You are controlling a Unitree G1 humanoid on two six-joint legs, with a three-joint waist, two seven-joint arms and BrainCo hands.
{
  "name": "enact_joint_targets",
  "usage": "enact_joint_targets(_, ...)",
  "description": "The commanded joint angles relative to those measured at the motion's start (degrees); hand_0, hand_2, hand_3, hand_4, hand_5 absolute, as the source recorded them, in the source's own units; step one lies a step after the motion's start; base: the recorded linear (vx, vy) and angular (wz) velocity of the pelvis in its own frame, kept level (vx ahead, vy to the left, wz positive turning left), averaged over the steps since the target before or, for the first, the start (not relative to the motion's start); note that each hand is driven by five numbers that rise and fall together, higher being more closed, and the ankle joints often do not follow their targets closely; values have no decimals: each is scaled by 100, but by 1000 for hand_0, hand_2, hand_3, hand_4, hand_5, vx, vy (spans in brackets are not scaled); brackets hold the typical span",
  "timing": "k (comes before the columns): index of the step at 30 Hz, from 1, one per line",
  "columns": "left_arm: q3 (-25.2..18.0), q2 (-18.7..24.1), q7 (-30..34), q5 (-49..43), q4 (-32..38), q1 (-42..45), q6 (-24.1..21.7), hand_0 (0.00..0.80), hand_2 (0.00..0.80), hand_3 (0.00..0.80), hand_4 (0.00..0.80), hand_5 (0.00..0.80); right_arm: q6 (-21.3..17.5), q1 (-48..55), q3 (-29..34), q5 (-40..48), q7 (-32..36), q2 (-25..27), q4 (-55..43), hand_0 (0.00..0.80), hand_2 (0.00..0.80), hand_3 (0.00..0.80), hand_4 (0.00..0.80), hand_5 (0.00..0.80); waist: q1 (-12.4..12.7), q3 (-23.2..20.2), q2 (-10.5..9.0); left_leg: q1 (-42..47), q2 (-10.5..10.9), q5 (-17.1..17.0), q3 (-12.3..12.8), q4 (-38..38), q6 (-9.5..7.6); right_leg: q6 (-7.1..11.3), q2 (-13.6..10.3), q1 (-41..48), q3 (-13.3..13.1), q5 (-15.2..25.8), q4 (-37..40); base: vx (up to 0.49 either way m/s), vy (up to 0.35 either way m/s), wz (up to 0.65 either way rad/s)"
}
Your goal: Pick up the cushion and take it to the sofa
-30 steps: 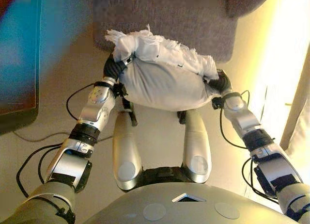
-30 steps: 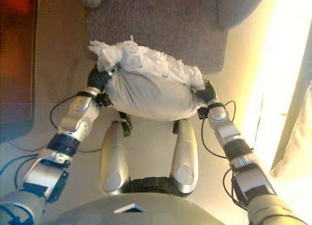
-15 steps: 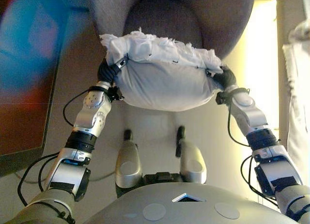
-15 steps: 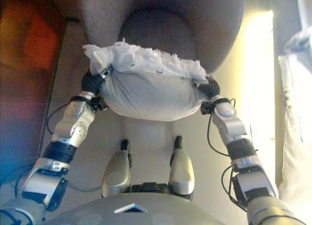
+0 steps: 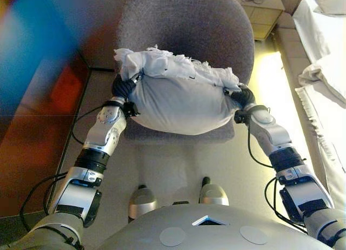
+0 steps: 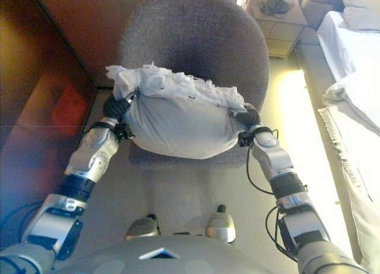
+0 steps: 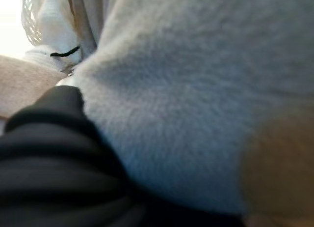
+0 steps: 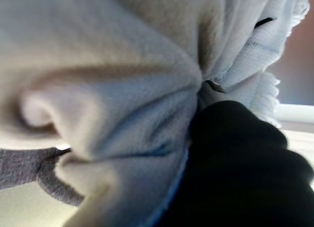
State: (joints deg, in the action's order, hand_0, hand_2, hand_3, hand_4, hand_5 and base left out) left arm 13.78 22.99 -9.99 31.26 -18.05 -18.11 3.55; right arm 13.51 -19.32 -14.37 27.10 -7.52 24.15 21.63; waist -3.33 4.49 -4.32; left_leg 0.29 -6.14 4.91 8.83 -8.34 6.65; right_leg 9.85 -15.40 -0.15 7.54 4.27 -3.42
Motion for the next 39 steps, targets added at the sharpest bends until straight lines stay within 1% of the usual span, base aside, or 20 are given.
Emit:
enact_joint_targets(1, 46, -202, 112, 362, -76, -626, -430, 800, 800, 800, 800, 800, -393, -772, 46, 140, -273, 7, 126, 800, 800, 800, 800, 800, 122, -350, 139, 46, 249, -55, 201, 229, -449, 318, -307, -474, -424, 923, -1088, -34, 106, 2)
enact_joint_targets(3, 164, -157, 217, 345, -182, -706, -485, 800, 800, 800, 800, 800, -390, -742, 13, 208, -375, 41, 46, 800, 800, 800, 800, 800, 66, -240, 264, 45, 156, -48, 155, 170, -541, 262, -187, -915, -688, 1081, -2087, 11, 152, 5)
enact_joint_targets(6, 248, -147, 345, 333, -288, -780, -527, 800, 800, 800, 800, 800, -335, -778, -7, 248, -344, 129, 85, 800, 800, 800, 800, 800, 24, -133, 317, 122, 96, -50, 61, 112, -548, 246, 16, -1247, -823, 1065, -2592, 118, 65, 20)
enact_joint_targets(9, 276, -189, 372, 404, -406, -832, -474, 800, 800, 800, 800, 800, -315, -812, -49, 292, -258, 196, 222, 800, 800, 800, 800, 800, -42, -101, 149, 309, 197, 95, 22, 93, -521, 292, 138, -1221, -780, 1141, -2045, 271, -62, 7)
enact_joint_targets(10, 275, -239, 351, 443, -435, -834, -446, 800, 800, 800, 800, 800, -311, -811, -47, 332, -199, 248, 263, 800, 800, 800, 800, 800, -92, -110, 29, 396, 306, 191, -8, 98, -502, 302, 219, -1196, -743, 1131, -1575, 358, -90, 11)
enact_joint_targets(13, 304, -355, 260, 397, -497, -844, -471, 800, 800, 800, 800, 800, -265, -817, -66, 544, -109, 349, 217, 800, 800, 800, 800, 800, -289, -77, -176, 674, 512, 548, -180, 68, -523, 327, 413, -1257, -584, 1051, -292, 432, -68, 16)
enact_joint_targets(16, 279, -373, 302, 310, -437, -787, -463, 800, 800, 800, 800, 800, -210, -769, 18, 631, -29, 443, 138, 800, 800, 800, 800, 800, -498, -3, -202, 992, 612, 799, -395, 94, -642, 343, 645, -1646, -501, 1257, 489, 466, 1, 35)
enact_joint_targets(19, 167, -426, 363, 199, -339, -652, -404, 800, 800, 800, 800, 800, -200, -582, 148, 477, 224, 485, 117, 800, 800, 800, 800, 800, -579, 0, -240, 1117, 666, 971, -533, 14, -778, 287, 768, -1648, -644, 1288, 486, 412, -49, 89)
enact_joint_targets(22, 78, -504, 410, 133, -307, -557, -411, 800, 800, 800, 800, 800, -115, -544, 121, 281, 356, 488, 170, 800, 800, 800, 800, 800, -609, -145, -262, 1246, 538, 1043, -388, -135, -677, 225, 712, -1519, -594, 1117, 207, 360, -70, 21)
enact_joint_targets(23, 44, -504, 404, 142, -270, -515, -408, 800, 800, 800, 800, 800, -70, -542, 83, 282, 381, 476, 153, 800, 800, 800, 800, 800, -626, -202, -242, 1309, 444, 978, -316, -191, -620, 178, 730, -1494, -598, 1023, 66, 352, -64, -24)
enact_joint_targets(24, -15, -499, 339, 205, -219, -460, -370, 800, 800, 800, 800, 800, -7, -541, 52, 273, 419, 442, 125, 800, 800, 800, 800, 800, -654, -286, -178, 1384, 293, 742, -271, -311, -492, 80, 799, -1465, -604, 857, -69, 289, -62, -34)
enact_joint_targets(26, -114, -499, 175, 310, -133, -360, -384, 800, 800, 800, 800, 800, 74, -553, -28, 258, 469, 394, 23, 800, 800, 800, 800, 800, -696, -424, -50, 1399, -2, -63, -247, -807, -128, -129, 974, -1368, -608, 613, -176, 226, -97, -28)
enact_joint_targets(27, -164, -482, 78, 331, -55, -344, -373, 800, 800, 800, 800, 800, 80, -569, -66, 233, 519, 387, -28, 800, 800, 800, 800, 800, -701, -459, -54, 1247, -112, -524, -222, -1393, 32, -275, 1048, -1236, -658, 511, -171, 258, -158, -26)
enact_joint_targets(28, -195, -469, -3, 371, 5, -352, -374, 800, 800, 800, 800, 800, 62, -585, -104, 231, 513, 389, -64, 800, 800, 800, 800, 800, -683, -468, -89, 1058, -134, -732, -213, -1835, 82, -369, 1065, -1111, -696, 440, -166, 265, -183, -31)
enact_joint_targets(30, -238, -479, -119, 405, 49, -355, -400, 800, 800, 800, 800, 800, -17, -621, -159, 254, 513, 426, -41, 800, 800, 800, 800, 800, -640, -457, -216, 522, -96, -856, -257, -3169, 93, -581, 1048, -943, -777, 298, -292, 264, -168, -44)
enact_joint_targets(32, -270, -515, -180, 404, 36, -369, -393, 800, 800, 800, 800, 800, -127, -589, -178, 287, 520, 455, 10, 800, 800, 800, 800, 800, -579, -446, -320, 8, -80, -811, -284, -3607, 0, -679, 1036, -729, -849, 180, -313, 243, -49, -44)
enact_joint_targets(34, -270, -558, -99, 319, -25, -384, -415, 800, 800, 800, 800, 800, -235, -626, -197, 319, 405, 467, 124, 800, 800, 800, 800, 800, -412, -352, -292, -431, -186, -619, -288, -3279, -154, -698, 1136, -430, -848, -36, -325, 230, 84, -25)
enact_joint_targets(35, -275, -548, -63, 307, -44, -394, -416, 800, 800, 800, 800, 800, -232, -656, -185, 344, 373, 466, 148, 800, 800, 800, 800, 800, -391, -359, -306, -477, -180, -648, -246, -3011, -187, -684, 1125, -393, -851, -67, -310, 208, 144, -15)
enact_joint_targets(37, -294, -494, 52, 361, -117, -429, -426, 800, 800, 800, 800, 800, -166, -743, -117, 466, 324, 478, 208, 800, 800, 800, 800, 800, -304, -315, -196, -482, -264, -666, -117, -1915, -232, -605, 1192, -218, -828, -258, -309, 194, 194, -3)
enact_joint_targets(39, -287, -486, 133, 419, -224, -509, -486, 800, 800, 800, 800, 800, -142, -759, -91, 428, 188, 451, 199, 800, 800, 800, 800, 800, -169, -238, -95, -679, -290, -775, -98, -985, -187, -498, 1183, -11, -822, -431, -302, 215, 239, 12)
